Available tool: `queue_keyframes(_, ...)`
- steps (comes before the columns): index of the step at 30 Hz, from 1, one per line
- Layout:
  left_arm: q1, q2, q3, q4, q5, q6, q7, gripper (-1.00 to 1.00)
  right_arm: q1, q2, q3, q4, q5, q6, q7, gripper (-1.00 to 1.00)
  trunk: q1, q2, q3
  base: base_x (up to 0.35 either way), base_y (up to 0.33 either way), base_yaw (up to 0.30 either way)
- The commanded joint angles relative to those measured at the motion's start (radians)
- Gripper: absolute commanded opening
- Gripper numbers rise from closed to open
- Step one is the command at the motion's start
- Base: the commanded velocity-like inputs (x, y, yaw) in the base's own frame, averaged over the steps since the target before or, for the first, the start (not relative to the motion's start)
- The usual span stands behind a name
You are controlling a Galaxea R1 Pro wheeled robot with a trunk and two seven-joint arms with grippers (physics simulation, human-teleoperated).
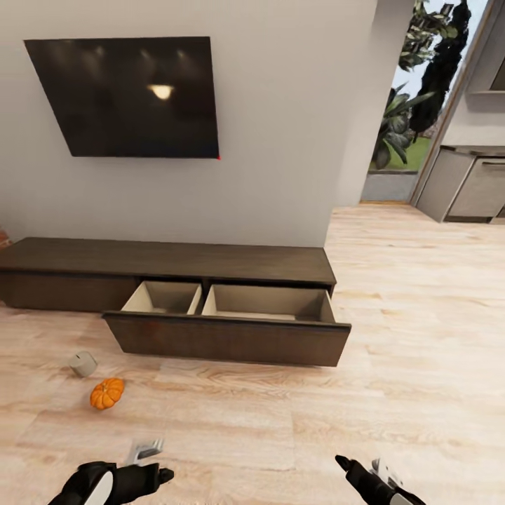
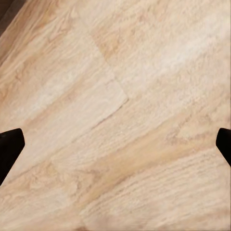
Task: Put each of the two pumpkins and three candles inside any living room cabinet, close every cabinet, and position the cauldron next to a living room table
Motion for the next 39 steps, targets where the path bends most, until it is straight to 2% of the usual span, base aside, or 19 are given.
queue_keyframes(1, -0.001, -0.008, -0.004, 0.026, -0.016, -0.027, 0.010, 1.00, 0.000, 0.000, 0.008, 0.000, -0.010, -0.001, -0.012, 1.00, -0.004, 0.007, 0.001, 0.000, 0.000, 0.146)
queue_keyframes(5, -0.001, -0.053, -0.009, 0.157, -0.071, -0.171, 0.030, 1.00, 0.000, 0.010, 0.008, 0.015, 0.004, -0.023, -0.034, 1.00, -0.019, 0.035, 0.009, 0.000, 0.000, 0.145)
queue_keyframes(9, -0.002, -0.093, -0.010, 0.277, -0.126, -0.272, 0.034, 1.00, 0.000, 0.026, 0.007, 0.037, 0.041, -0.046, -0.039, 1.00, -0.035, 0.063, 0.017, 0.000, 0.000, 0.145)
queue_keyframes(12, -0.002, -0.108, -0.009, 0.316, -0.155, -0.324, 0.047, 1.00, 0.000, 0.032, 0.007, 0.049, 0.051, -0.078, -0.047, 1.00, -0.046, 0.084, 0.022, 0.000, 0.000, 0.115)
queue_keyframes(15, -0.002, -0.112, -0.007, 0.327, -0.162, -0.341, 0.073, 1.00, 0.000, 0.037, 0.007, 0.066, 0.053, -0.089, -0.054, 1.00, -0.058, 0.105, 0.028, 0.000, 0.000, -0.058)
queue_keyframes(21, -0.002, -0.112, -0.009, 0.373, -0.168, -0.354, 0.084, 1.00, 0.000, 0.043, 0.007, 0.073, 0.055, -0.093, -0.058, 1.00, -0.081, 0.147, 0.040, 0.000, 0.000, -0.185)
queue_keyframes(27, -0.002, -0.112, -0.012, 0.387, -0.163, -0.427, 0.084, 1.00, 0.000, 0.051, 0.007, 0.074, 0.059, -0.093, -0.059, 1.00, -0.104, 0.189, 0.053, 0.000, 0.000, -0.221)
queue_keyframes(35, -0.002, -0.108, -0.015, 0.393, -0.163, -0.435, 0.086, 1.00, 0.012, 0.053, 0.007, 0.080, 0.058, -0.086, -0.058, 1.00, -0.134, 0.245, 0.072, 0.000, 0.000, -0.190)
queue_keyframes(39, -0.002, -0.108, -0.018, 0.446, -0.174, -0.439, 0.086, 1.00, 0.020, 0.053, 0.007, 0.081, 0.057, -0.084, -0.056, 1.00, -0.150, 0.273, 0.084, 0.000, 0.000, -0.028)
